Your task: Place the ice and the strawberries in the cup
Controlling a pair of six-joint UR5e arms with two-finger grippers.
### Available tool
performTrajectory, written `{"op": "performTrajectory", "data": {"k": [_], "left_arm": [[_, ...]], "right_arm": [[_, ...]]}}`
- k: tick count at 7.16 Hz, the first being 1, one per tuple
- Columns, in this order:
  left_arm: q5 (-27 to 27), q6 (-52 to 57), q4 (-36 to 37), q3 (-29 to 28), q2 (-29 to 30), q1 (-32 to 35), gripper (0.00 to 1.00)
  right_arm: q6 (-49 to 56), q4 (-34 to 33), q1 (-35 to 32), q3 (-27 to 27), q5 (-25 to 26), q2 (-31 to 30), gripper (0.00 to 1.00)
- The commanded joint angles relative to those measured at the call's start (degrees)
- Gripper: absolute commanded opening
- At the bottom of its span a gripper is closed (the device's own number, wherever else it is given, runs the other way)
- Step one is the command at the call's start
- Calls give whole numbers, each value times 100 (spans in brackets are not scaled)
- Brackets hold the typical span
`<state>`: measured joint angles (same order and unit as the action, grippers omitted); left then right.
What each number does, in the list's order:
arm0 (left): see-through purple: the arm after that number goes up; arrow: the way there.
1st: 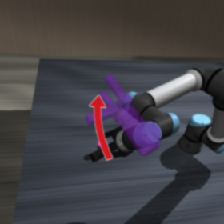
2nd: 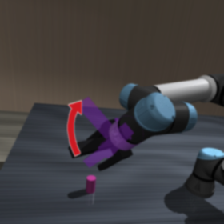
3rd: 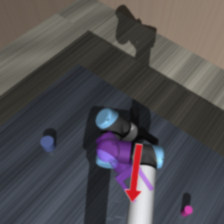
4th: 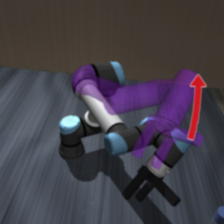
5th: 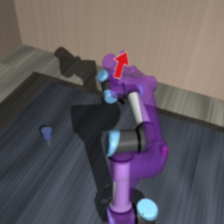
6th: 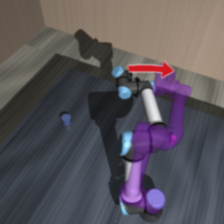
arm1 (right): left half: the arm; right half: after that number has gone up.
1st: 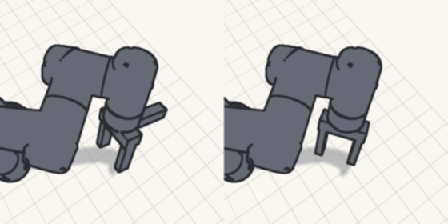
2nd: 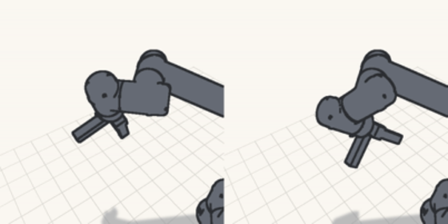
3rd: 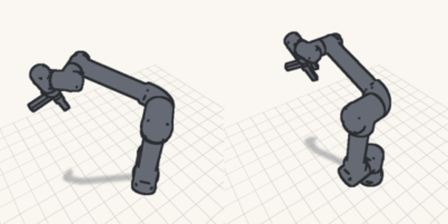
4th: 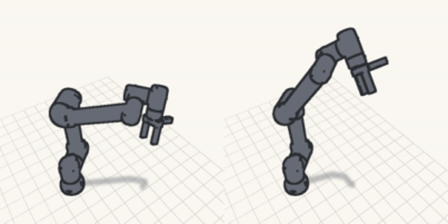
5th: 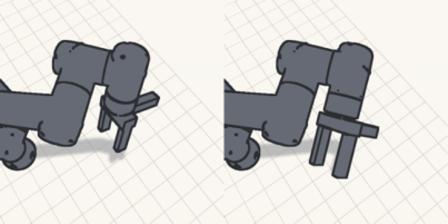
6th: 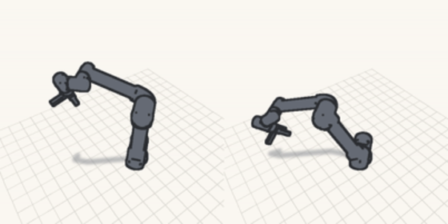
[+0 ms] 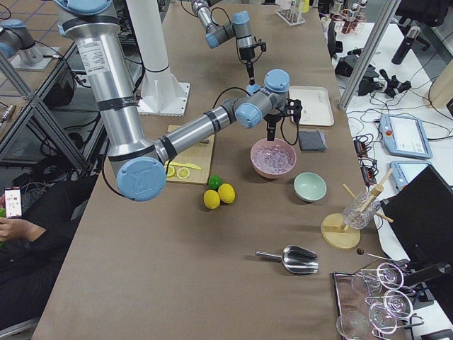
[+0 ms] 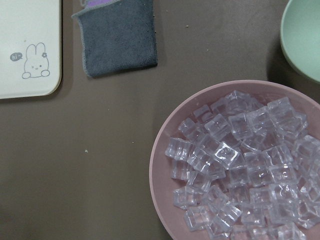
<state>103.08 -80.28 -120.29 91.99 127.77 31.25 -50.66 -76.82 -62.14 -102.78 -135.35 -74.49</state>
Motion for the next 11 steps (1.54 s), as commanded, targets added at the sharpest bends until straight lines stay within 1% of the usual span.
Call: {"op": "performTrajectory", "data": {"k": [1,2,4,5,6,7,8,9,10,11], "left_arm": [[-16,12,14,-41,3,4,97],[-190,29,23,-41,3,4,98],[-166,65,49,81,3,57,98],[113,395,232,195,-15,362,98],[394,1147,878,449,-50,713,98],[432,1546,1703,930,-137,977,98],[824,2838,1867,1387,-547,1363,98],[1071,4008,1860,1661,-1082,1871,98],[1152,4081,1738,1838,-1618,2216,98],[1075,4090,1433,1727,-1989,2402,98]], "right_arm": [[-6,0,0,12,0,-12,99],[-6,0,0,12,0,-30,99],[21,0,-9,12,-26,-48,99],[56,0,-52,30,-35,-65,99],[73,-17,-148,30,-96,-83,99],[274,-18,-245,30,-105,-205,99],[606,-35,-429,30,-106,-397,99],[1071,-70,-674,56,-132,-634,99],[1615,-79,-955,152,-167,-924,99],[2342,-88,-1358,327,-176,-1249,99]]}}
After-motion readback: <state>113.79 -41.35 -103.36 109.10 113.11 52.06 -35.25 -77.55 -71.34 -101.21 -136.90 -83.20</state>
